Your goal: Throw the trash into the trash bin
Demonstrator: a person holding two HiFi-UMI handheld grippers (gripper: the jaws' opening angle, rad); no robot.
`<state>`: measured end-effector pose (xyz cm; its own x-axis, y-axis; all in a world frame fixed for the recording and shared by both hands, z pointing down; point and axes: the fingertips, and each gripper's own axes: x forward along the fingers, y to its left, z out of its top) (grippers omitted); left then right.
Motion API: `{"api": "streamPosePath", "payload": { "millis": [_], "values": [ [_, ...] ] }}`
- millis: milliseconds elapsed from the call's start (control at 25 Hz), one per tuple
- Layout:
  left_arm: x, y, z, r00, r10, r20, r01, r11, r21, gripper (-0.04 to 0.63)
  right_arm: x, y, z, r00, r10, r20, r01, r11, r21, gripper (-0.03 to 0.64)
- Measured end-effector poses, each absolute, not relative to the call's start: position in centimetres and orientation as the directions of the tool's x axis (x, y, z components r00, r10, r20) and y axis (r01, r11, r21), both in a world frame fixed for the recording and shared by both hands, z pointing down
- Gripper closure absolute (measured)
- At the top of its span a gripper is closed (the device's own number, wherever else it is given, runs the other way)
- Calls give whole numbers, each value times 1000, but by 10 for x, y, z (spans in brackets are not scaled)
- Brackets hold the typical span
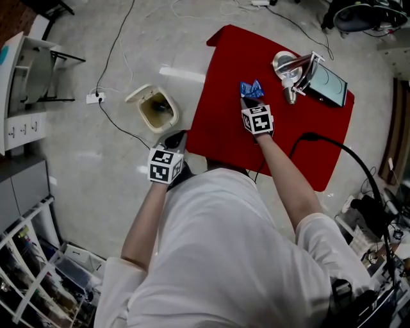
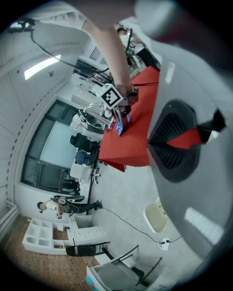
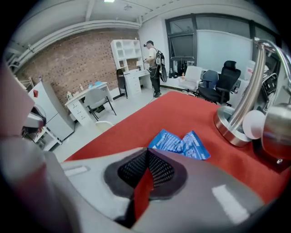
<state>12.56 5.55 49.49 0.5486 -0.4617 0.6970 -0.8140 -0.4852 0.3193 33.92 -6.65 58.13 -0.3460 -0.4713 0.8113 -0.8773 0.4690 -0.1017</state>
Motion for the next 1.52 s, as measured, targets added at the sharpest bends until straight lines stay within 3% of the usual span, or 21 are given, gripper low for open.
{"api": "streamPosePath", "payload": {
  "millis": [920,1520],
  "values": [
    [-23,56,495,514,-562,648,-857,-355,373,591,110,-43,526,-522,-363,772,-651,754,-86,618],
    [-136,77,532,448,-559,698,-893,-239,381,591,-42,-30,583,-611,-222,760,-570,789,-229,617]
  ]
}}
